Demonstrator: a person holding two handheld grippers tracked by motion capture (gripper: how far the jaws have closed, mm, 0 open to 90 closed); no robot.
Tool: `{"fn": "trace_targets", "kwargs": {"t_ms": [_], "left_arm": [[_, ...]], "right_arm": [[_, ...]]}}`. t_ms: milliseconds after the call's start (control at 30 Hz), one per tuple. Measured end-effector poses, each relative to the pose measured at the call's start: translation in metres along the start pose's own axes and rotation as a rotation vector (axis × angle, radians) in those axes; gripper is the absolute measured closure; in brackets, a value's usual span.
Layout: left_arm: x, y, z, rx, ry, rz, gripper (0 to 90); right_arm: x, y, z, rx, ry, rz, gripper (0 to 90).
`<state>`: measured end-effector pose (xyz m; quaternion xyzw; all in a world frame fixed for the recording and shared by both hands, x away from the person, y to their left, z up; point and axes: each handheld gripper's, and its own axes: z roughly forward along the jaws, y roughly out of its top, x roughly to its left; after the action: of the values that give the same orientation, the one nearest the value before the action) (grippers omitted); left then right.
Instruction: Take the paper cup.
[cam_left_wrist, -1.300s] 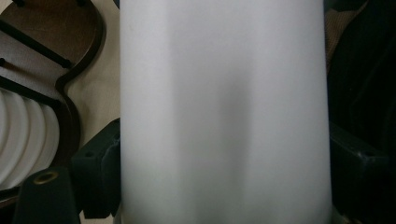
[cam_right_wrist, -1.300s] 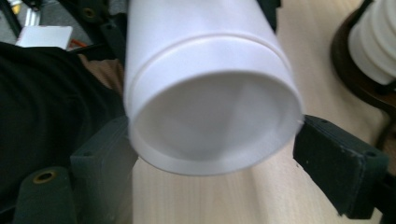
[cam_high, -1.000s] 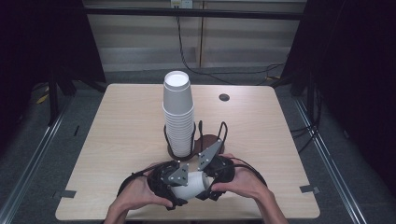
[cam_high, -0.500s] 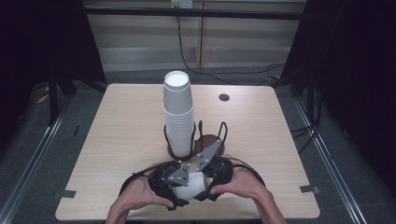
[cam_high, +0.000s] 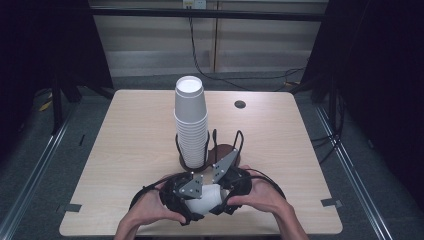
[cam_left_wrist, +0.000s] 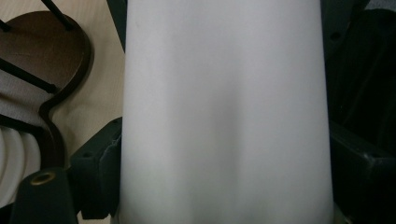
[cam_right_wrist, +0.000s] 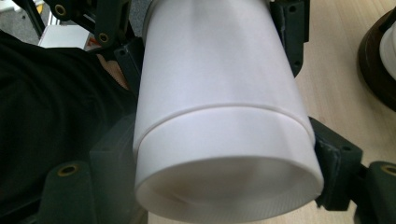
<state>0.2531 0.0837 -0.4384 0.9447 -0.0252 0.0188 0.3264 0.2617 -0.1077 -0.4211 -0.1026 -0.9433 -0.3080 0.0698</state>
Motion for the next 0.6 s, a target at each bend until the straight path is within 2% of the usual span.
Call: {"fn": "trace_targets", "kwargs": {"t_ms": [200,233,600], "left_arm": [[0.0016,-0.0023,-0.0044,-0.037,0.009,-0.015,13.3],[0.0029,-0.0027,-0.0053,-0.043,0.007,-0.008,13.4],[0.0037,-0.0086,-0.0103,-0.152,0.025,-0.052,13.6]], "right_arm": [[-0.0016,0.0003,-0.0023,-0.012,0.0,-0.001,22.9],[-0.0021,0.0005,-0.0025,-0.013,0.0,-0.004,22.9],[-0.0038,0.0008,-0.0051,-0.021,-0.005,0.001,22.9]]}}
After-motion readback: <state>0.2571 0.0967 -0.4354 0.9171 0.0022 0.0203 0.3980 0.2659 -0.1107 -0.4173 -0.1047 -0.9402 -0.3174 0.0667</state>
